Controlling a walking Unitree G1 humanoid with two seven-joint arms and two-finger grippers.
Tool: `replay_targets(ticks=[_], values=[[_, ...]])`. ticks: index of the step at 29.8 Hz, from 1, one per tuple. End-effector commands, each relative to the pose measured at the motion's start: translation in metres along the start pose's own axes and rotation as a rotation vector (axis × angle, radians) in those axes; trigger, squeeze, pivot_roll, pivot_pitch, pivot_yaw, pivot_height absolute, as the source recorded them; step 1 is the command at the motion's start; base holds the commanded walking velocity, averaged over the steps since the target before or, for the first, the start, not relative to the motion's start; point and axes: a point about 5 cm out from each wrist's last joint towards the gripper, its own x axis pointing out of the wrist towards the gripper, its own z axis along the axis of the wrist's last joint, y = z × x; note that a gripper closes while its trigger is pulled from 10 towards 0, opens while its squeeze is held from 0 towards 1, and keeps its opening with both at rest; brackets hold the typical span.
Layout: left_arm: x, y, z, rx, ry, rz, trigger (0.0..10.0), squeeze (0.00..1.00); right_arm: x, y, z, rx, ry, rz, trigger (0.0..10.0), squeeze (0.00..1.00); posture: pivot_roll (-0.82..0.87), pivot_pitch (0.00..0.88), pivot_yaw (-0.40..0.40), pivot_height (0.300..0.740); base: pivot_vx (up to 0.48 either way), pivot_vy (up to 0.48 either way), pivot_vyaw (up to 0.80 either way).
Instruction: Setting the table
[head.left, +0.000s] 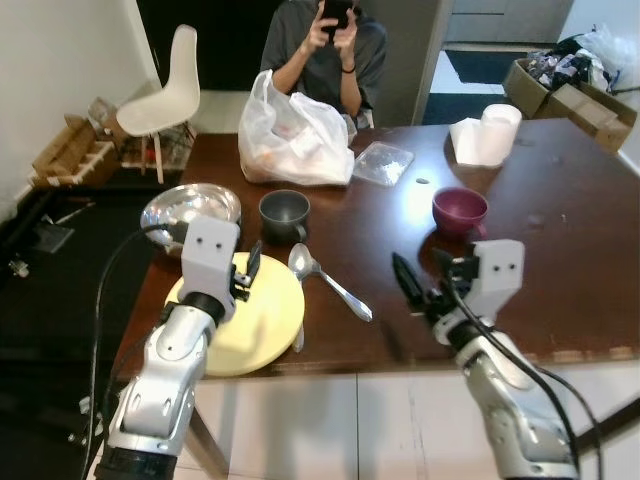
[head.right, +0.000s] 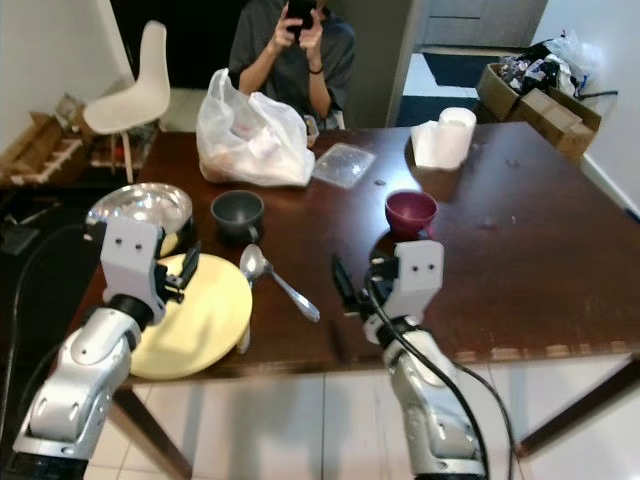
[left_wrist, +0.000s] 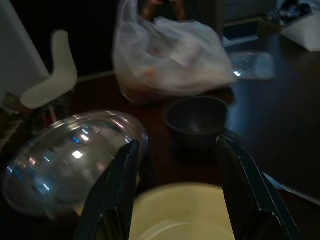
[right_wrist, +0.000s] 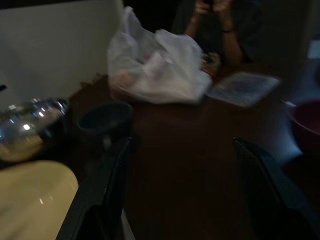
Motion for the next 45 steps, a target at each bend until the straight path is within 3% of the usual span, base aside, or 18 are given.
replay_targets(ticks=[1, 2, 3, 4, 5, 7, 11, 15, 18, 19, 24, 30, 31, 35, 39, 45], values=[[-0.002, 0.002, -0.004, 0.008, 0.014, 0.0, 10.0, 0.0, -0.001, 0.006, -0.006, 0.024, 0.023, 0.027, 10.0, 0.0, 0.0, 0.0, 0.089, 0.74, 0.472, 0.0, 0.0], [-0.002, 0.001, -0.004, 0.012, 0.016, -0.009, 10.0, 0.0, -0.002, 0.006, -0.009, 0.024, 0.045, 0.041, 10.0, 0.0, 0.0, 0.0, 0.09, 0.74, 0.412, 0.0, 0.0], [-0.003, -0.002, -0.004, 0.015, 0.022, -0.031, 10.0, 0.0, -0.005, 0.007, -0.02, -0.034, 0.123, 0.084, 10.0, 0.0, 0.0, 0.0, 0.091, 0.74, 0.0, 0.0, 0.0], [-0.003, -0.002, -0.004, 0.015, 0.022, -0.031, 10.0, 0.0, -0.005, 0.007, -0.02, -0.034, 0.123, 0.084, 10.0, 0.0, 0.0, 0.0, 0.091, 0.74, 0.0, 0.0, 0.0], [-0.004, -0.004, -0.004, 0.012, 0.026, -0.048, 10.0, 0.0, -0.009, 0.007, -0.031, -0.103, 0.195, 0.125, 10.0, 0.0, 0.0, 0.0, 0.091, 0.74, 0.0, 0.0, 0.0], [-0.006, -0.007, -0.003, 0.002, 0.025, -0.078, 10.0, 0.0, -0.012, 0.005, -0.039, -0.078, 0.262, 0.144, 10.0, 0.0, 0.01, 0.0, 0.09, 0.74, 0.0, 0.0, 0.0], [-0.011, -0.009, 0.001, -0.01, 0.011, -0.14, 10.0, 0.0, -0.014, 0.002, -0.053, -0.135, 0.357, 0.229, 10.0, 0.0, 0.02, 0.0, 0.09, 0.74, 0.0, 0.0, 0.0], [-0.011, -0.008, 0.003, -0.006, 0.004, -0.154, 10.0, 0.0, -0.01, 0.004, -0.05, -0.141, 0.345, 0.253, 10.0, 0.0, 0.02, 0.0, 0.087, 0.74, 0.0, 0.0, 0.0], [-0.009, -0.009, 0.005, 0.0, 0.0, -0.159, 10.0, 0.0, 0.003, 0.002, -0.04, -0.15, 0.288, 0.228, 10.0, 0.0, 0.02, 0.0, 0.086, 0.74, 0.0, 0.0, 0.0], [-0.007, -0.011, 0.006, 0.019, 0.001, -0.161, 10.0, 0.0, 0.011, 0.0, -0.032, -0.149, 0.245, 0.206, 10.0, 0.0, 0.03, 0.0, 0.083, 0.74, 0.0, 0.0, 0.0], [-0.003, -0.011, 0.002, 0.075, 0.038, -0.158, 10.0, 0.0, 0.019, 0.003, -0.02, -0.118, 0.168, 0.182, 10.0, 0.0, 0.02, 0.0, 0.092, 0.74, 0.0, 0.0, 0.0], [-0.003, -0.005, -0.001, 0.082, 0.057, -0.14, 10.0, 0.0, 0.036, 0.007, -0.025, -0.085, 0.163, 0.174, 10.0, 0.0, 0.03, 0.0, 0.106, 0.74, 0.0, 0.0, 0.0], [-0.003, -0.002, 0.003, 0.083, 0.048, -0.128, 10.0, 0.0, 0.047, 0.012, -0.027, -0.064, 0.162, 0.196, 10.0, 0.0, 0.07, 0.0, 0.097, 0.74, 0.0, 0.0, 0.0], [-0.005, 0.002, 0.007, 0.085, 0.04, -0.114, 10.0, 0.0, 0.053, 0.016, -0.027, -0.047, 0.16, 0.219, 10.0, 0.0, 0.09, 0.0, 0.09, 0.74, 0.0, 0.0, 0.0], [-0.02, 0.029, 0.022, 0.168, 0.016, -0.114, 10.0, 0.0, 0.065, 0.029, -0.026, -0.03, 0.179, 0.332, 10.0, 0.0, 0.18, 0.022, 0.064, 0.74, 0.0, 0.0, 0.0], [-0.042, 0.062, 0.044, 0.242, 0.017, -0.144, 10.0, 0.0, 0.065, 0.035, -0.03, -0.058, 0.223, 0.438, 10.0, 0.0, 0.22, 0.054, 0.044, 0.74, 0.0, 0.0, 0.0]])
